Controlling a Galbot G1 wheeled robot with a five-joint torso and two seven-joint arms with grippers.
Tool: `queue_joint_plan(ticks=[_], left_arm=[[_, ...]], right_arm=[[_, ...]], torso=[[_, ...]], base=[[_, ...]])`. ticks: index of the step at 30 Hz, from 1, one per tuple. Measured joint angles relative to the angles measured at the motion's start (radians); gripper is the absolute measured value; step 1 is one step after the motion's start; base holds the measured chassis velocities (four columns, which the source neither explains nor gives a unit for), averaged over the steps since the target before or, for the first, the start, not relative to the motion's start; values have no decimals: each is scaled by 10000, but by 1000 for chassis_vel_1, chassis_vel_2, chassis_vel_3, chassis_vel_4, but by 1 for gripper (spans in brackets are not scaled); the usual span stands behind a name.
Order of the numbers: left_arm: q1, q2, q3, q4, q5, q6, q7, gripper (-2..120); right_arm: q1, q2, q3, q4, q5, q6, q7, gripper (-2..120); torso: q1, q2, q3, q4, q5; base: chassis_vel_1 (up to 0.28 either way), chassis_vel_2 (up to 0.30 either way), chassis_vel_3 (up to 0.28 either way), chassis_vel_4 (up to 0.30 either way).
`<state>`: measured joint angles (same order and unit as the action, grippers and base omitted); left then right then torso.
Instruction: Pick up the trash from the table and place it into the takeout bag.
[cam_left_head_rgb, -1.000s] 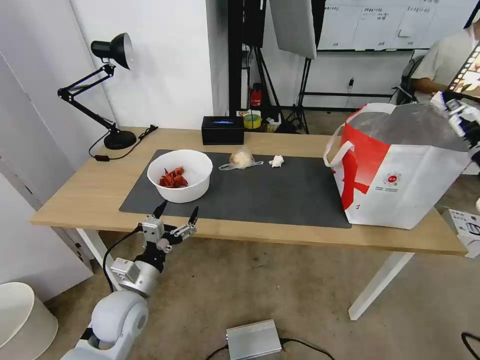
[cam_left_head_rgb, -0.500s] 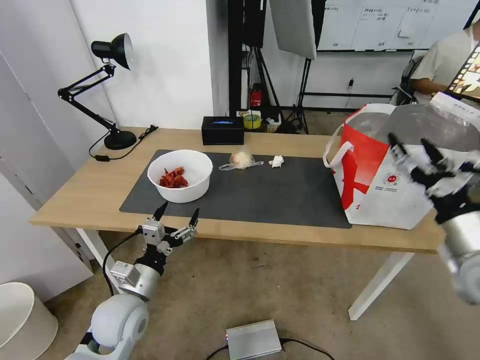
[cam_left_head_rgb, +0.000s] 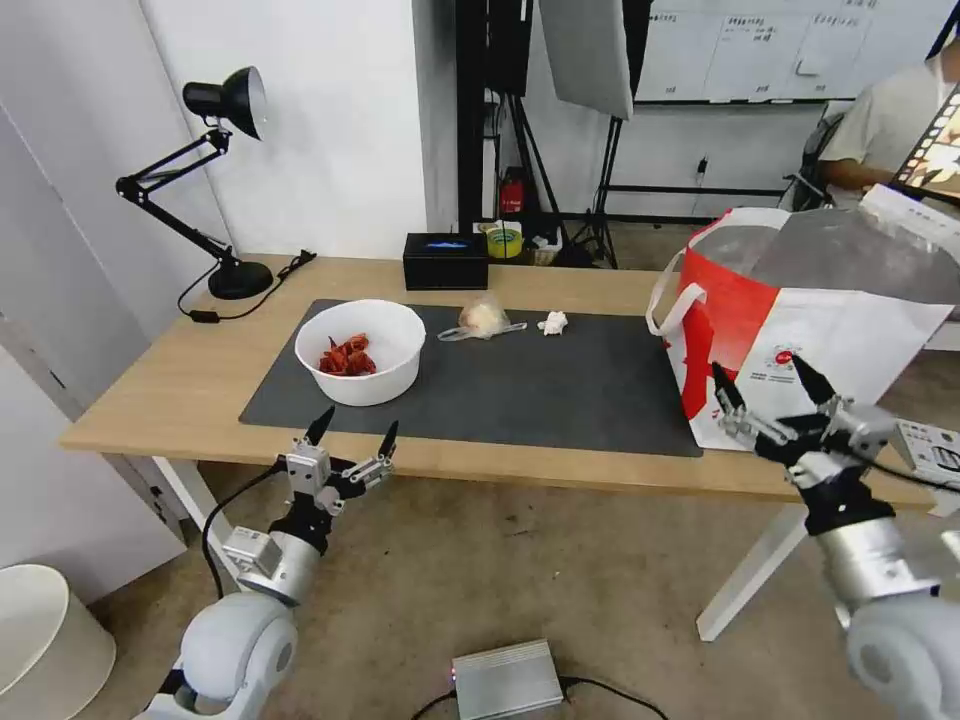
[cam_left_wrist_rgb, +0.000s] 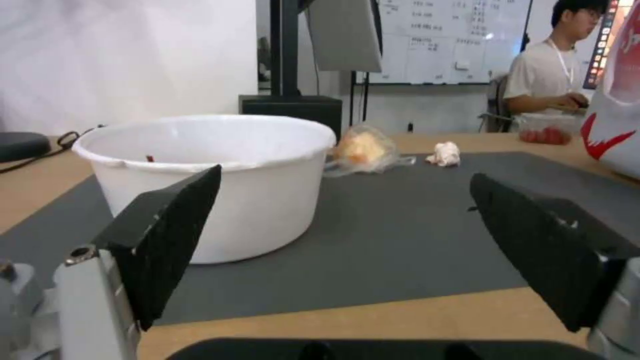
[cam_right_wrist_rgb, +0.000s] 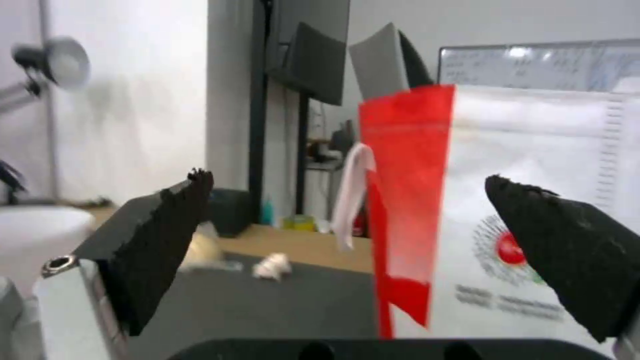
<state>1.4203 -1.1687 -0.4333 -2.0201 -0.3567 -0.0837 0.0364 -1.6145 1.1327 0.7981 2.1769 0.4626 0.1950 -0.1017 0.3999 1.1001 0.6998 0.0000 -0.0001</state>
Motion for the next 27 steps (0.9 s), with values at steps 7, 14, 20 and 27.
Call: queue_joint_plan(ticks=[7,14,20,27], left_arm=[[-19,-99,63,46,81,-31,-10,100],[0,-203,157,64,154,-43,-27,100],[-18,-164,80,59,227,-5,-35,100],[-52,-164,-72,23,301,152,-67,100]], right_arm=[[-335,816,-329,-326,-474,706,188,100],[-436,1472,-1573,-597,-575,768,996,100],[-281,1606,-2148,-612,-1169,206,1743,100],[-143,1461,-2798,-407,-1976,-585,2345,100]], torso=[[0,-1,1,0,-2],[0,-1,1,0,0],[1,-1,2,0,0],[0,-1,2,1,0]], base=[[0,0,0,0],[0,0,0,0],[0,0,0,0],[0,0,0,0]])
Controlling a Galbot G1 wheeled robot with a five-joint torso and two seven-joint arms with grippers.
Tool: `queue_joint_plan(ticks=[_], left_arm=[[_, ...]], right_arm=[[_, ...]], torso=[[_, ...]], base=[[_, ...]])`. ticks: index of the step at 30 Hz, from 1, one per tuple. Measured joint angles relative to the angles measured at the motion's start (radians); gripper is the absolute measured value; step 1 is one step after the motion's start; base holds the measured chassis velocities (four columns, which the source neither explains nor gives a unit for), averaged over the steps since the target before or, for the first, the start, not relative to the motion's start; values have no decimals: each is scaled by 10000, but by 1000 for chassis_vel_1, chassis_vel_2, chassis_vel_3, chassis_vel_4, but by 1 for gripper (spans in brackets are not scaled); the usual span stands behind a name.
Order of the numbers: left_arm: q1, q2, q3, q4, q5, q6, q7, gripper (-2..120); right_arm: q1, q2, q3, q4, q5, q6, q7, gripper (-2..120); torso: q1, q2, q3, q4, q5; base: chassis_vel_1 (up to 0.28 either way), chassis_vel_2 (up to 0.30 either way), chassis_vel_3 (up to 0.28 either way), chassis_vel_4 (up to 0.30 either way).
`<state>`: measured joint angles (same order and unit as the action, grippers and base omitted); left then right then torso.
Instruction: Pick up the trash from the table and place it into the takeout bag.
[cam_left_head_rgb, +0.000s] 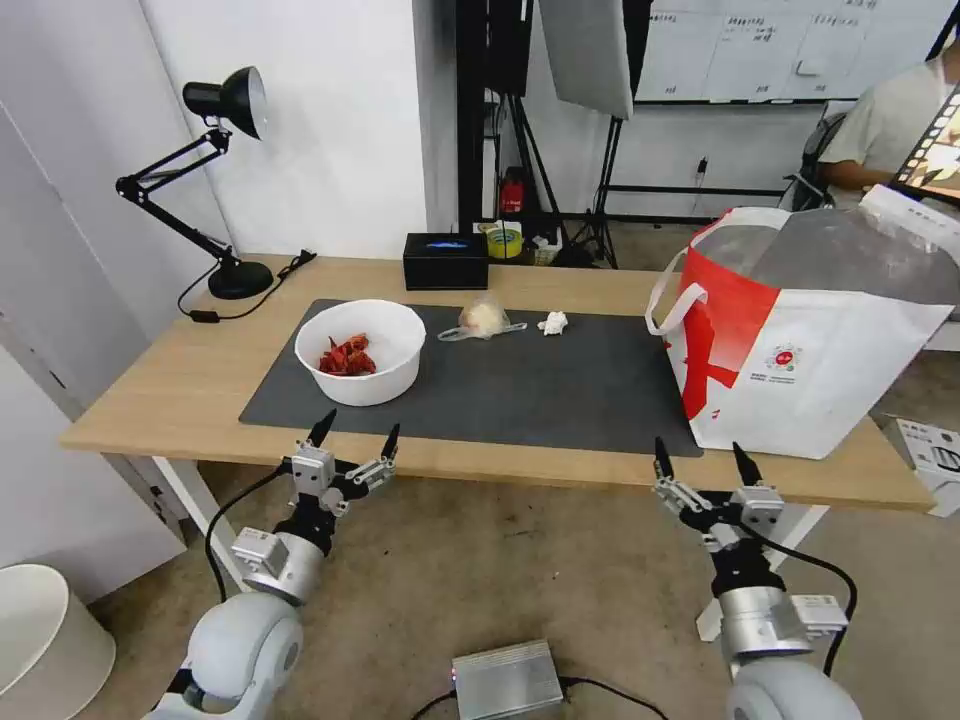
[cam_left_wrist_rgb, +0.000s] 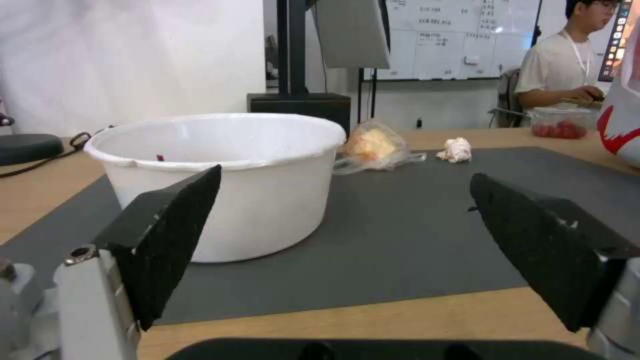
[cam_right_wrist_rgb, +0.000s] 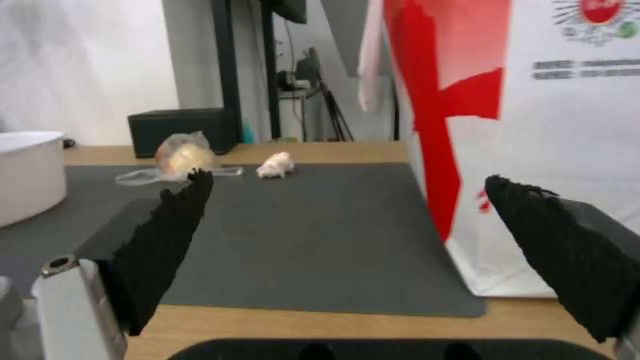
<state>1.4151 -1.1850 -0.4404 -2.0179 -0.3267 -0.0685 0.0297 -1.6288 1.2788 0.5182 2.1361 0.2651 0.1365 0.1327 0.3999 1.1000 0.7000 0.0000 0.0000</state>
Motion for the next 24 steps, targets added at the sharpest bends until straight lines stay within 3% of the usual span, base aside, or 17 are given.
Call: queue_joint_plan(ticks=[16,24], left_arm=[[126,-160,28,-90,97,15,-5,100],[259,-166,3,-198,76,20,-18,100]], right_arm=[[105,-258,108,46,384,-95,-276,100],[326,-795,277,272,1722,-230,-489,100]], torso=[[1,0,0,0,1],[1,0,0,-2,2]], base=[[0,0,0,0],[0,0,0,0]])
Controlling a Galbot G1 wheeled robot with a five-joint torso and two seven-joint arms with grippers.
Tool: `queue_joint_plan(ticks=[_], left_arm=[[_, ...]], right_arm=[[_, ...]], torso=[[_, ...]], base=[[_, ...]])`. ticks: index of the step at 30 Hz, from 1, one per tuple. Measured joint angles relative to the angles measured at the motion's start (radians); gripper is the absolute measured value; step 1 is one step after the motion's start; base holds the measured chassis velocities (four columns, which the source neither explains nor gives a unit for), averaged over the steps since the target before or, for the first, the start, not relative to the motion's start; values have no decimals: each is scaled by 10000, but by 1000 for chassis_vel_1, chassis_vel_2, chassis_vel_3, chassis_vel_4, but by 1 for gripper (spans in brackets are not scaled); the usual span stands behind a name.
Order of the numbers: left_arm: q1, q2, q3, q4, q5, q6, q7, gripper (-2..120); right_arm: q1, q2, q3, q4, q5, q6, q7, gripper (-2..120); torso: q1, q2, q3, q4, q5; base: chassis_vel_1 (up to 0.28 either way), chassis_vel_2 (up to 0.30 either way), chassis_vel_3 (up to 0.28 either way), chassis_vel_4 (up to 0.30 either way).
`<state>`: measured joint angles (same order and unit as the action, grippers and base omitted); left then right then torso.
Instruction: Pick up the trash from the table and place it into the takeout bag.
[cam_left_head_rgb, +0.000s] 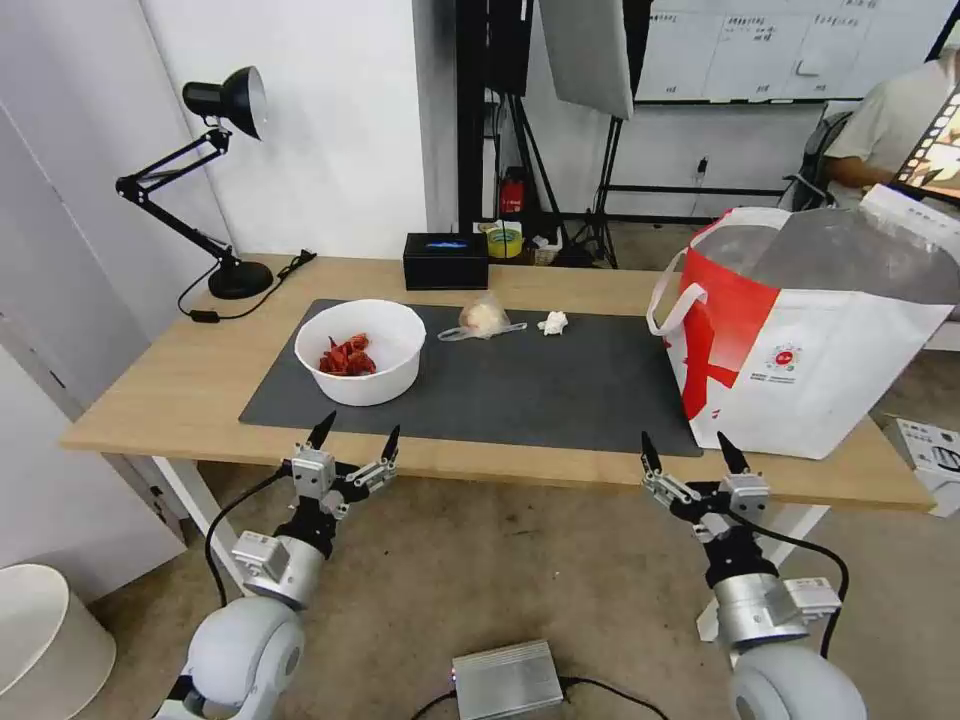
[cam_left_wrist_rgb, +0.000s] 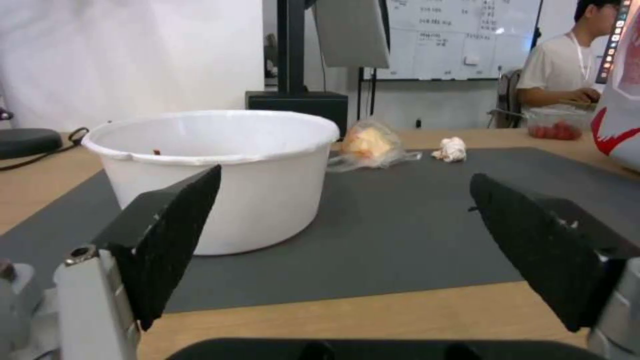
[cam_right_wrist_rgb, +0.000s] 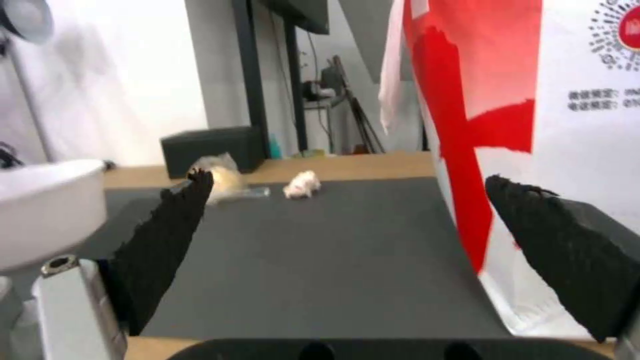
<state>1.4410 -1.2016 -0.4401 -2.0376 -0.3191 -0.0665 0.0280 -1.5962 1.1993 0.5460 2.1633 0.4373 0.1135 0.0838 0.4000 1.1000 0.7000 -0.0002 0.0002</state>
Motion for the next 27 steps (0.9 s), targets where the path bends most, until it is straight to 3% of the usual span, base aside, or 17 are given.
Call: queue_joint_plan(ticks=[6,10,14,18,27], left_arm=[[125,-2,9,-109,-63,6,-195,100],[211,-21,-64,-163,-83,6,-219,100],[239,-69,-160,-188,-86,6,-220,100],[250,-208,-358,-234,-88,-25,-219,100],[219,-473,-559,-314,-78,-67,-203,100]], right_arm=[[521,-952,-3,69,1333,-284,130,100],[1507,-2324,-180,-169,2552,-547,505,100],[2186,-3012,-464,-424,3231,-664,737,100],[3800,-3966,-1783,-1209,4411,-723,1177,100],[6368,-4303,-3690,-2404,5202,-813,1543,100]], torso=[[0,0,0,1,-1],[1,0,1,2,0],[2,0,1,1,0],[2,-1,1,0,1],[2,-1,1,2,-4]], base=[[0,0,0,0],[0,0,0,0],[0,0,0,0],[0,0,0,0],[0,0,0,0]])
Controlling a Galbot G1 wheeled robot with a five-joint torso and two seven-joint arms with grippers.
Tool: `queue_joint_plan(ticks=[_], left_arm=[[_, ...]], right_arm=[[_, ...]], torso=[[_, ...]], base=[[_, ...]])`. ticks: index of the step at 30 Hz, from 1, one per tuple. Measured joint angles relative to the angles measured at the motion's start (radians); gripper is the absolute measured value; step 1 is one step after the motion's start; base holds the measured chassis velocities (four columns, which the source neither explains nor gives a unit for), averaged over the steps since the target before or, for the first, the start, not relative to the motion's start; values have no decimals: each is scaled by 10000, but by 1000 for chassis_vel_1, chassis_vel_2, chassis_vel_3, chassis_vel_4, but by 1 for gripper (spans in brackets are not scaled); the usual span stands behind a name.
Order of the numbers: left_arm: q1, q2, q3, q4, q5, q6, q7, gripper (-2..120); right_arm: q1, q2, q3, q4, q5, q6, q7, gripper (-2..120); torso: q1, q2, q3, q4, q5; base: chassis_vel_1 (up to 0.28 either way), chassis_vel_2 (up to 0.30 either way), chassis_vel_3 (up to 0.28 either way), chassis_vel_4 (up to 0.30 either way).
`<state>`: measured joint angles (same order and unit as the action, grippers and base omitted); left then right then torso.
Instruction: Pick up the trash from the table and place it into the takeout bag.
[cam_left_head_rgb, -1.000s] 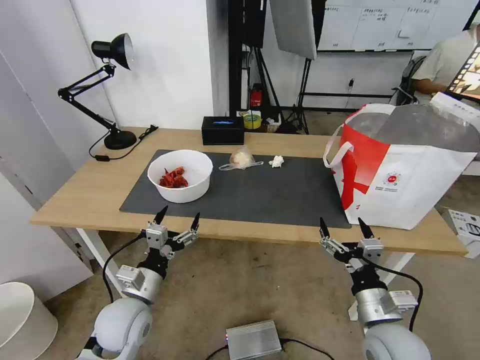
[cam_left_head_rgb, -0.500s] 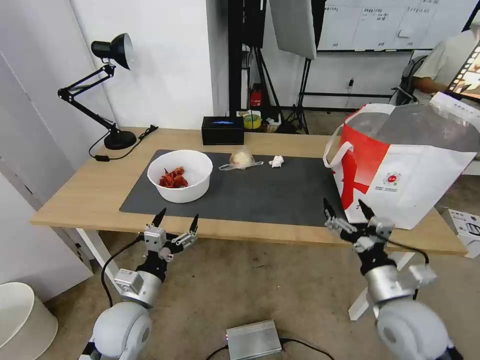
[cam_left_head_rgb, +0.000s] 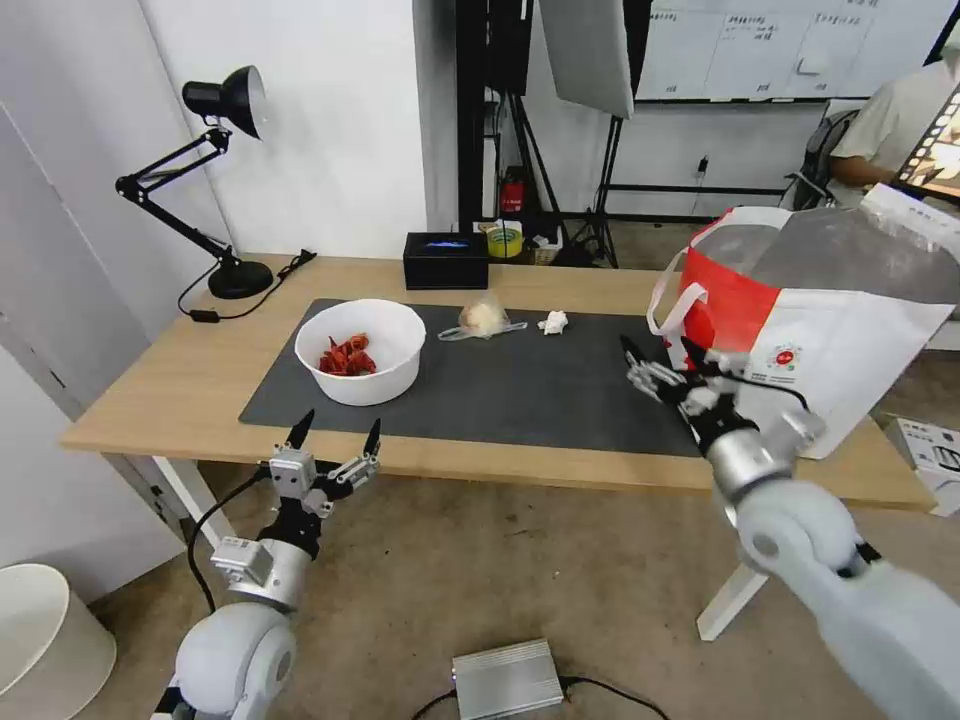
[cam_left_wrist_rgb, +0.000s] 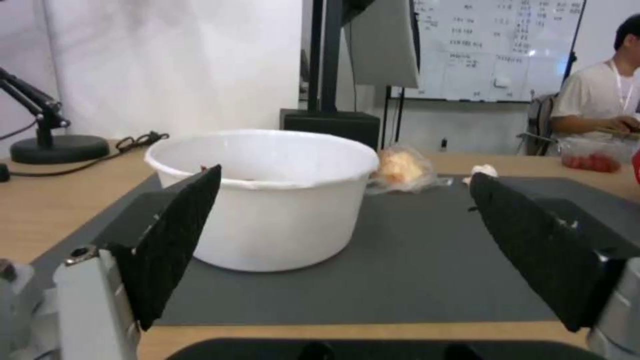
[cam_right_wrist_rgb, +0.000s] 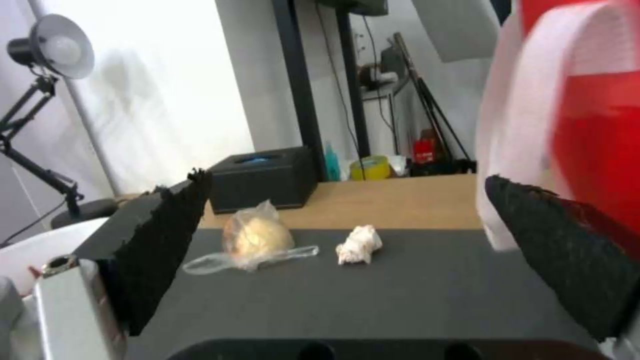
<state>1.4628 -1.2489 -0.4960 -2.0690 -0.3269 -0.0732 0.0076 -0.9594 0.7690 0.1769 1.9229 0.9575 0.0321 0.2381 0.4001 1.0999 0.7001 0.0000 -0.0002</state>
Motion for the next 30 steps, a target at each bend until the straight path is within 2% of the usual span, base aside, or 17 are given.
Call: queue_joint_plan(ticks=[2,5,7,11,16,30], left_arm=[[7,-6,-20,-5,2,0,2,100],[89,-8,-128,-31,5,-3,8,100],[109,-2,-148,-36,7,-4,8,100],[149,14,-195,-55,8,-8,14,100],[149,33,-187,-55,11,-7,15,100],[176,85,-278,-52,-10,3,21,100]], right_arm=[[223,45,-163,-144,31,-20,21,100],[1426,468,-1093,-1060,291,-258,287,100],[1677,561,-1290,-1237,377,-338,366,100],[3335,1057,-2301,-2231,761,-860,870,100],[4625,1681,-2938,-3391,977,-1339,1291,100],[6674,3250,-4074,-5947,1353,-2764,2424,100]], torso=[[0,0,0,-1,1],[0,0,1,0,2],[0,0,1,-1,2],[0,0,0,0,0],[0,-1,0,1,2],[-1,-1,0,0,1]], base=[[0,0,0,0],[0,0,0,0],[0,0,0,0],[0,0,0,0],[0,0,0,0],[0,0,0,0]])
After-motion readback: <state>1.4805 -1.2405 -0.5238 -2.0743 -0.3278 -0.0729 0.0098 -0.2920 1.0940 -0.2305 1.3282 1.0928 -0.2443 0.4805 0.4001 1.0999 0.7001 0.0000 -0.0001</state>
